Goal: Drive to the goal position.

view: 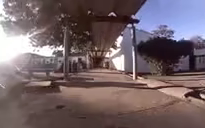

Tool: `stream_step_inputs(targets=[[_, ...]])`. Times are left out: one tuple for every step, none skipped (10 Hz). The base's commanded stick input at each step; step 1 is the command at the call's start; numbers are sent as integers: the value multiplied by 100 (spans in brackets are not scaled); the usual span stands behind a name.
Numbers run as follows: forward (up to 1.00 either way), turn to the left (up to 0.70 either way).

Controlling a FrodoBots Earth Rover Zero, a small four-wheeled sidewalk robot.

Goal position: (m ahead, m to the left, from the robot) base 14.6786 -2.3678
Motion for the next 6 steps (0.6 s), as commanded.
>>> stream_step_inputs(targets=[[70,0],[70,0],[70,0],[70,0],[70,0],[70,0]])
